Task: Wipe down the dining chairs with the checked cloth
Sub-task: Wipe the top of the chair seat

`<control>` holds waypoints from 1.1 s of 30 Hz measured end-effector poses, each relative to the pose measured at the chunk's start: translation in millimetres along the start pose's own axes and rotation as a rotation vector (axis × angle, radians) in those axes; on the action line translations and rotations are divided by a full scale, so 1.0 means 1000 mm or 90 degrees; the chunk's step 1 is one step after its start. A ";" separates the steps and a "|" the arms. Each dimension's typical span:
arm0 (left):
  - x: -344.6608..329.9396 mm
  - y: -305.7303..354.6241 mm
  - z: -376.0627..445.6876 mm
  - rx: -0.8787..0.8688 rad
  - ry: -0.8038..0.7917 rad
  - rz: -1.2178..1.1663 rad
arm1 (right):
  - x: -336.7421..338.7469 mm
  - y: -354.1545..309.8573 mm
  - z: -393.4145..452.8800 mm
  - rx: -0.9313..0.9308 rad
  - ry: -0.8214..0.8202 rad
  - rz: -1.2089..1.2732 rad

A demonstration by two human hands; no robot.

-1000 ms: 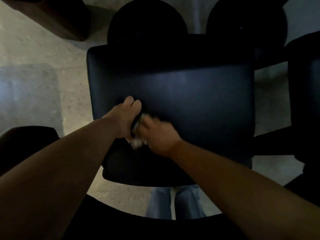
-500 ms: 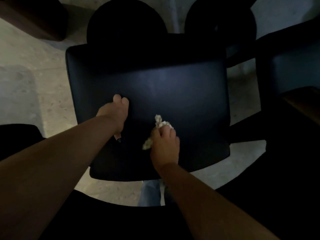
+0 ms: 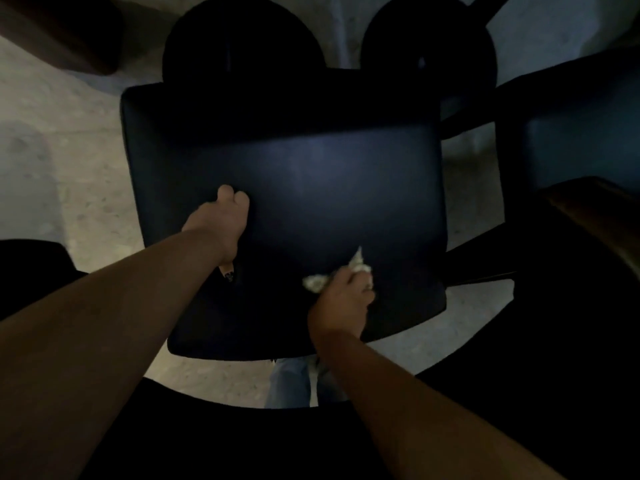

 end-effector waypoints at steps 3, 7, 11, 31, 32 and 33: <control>-0.001 0.000 0.000 0.000 0.001 -0.008 | 0.012 -0.008 -0.002 0.127 -0.072 0.030; -0.001 0.000 0.000 -0.002 0.002 -0.005 | 0.084 0.014 0.077 0.076 0.149 0.097; -0.002 0.002 0.000 0.004 -0.021 0.001 | 0.104 0.018 0.137 -0.116 0.148 0.193; 0.000 0.000 0.004 0.021 -0.021 -0.026 | 0.088 -0.069 0.124 0.192 0.225 0.054; 0.000 -0.003 0.003 0.014 -0.039 -0.009 | 0.072 -0.079 0.100 0.346 0.171 0.004; 0.001 -0.006 0.002 0.007 -0.053 0.026 | 0.062 -0.084 0.078 0.510 0.098 -0.034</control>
Point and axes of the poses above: each hand's wrist, its own z-axis towards the middle knuckle, its own x-axis out of the back of the hand, y = z × x, the point moved 4 cm from there along z, towards the middle knuckle, and after that the axes turned 2 degrees about -z, right-handed, at the moved point
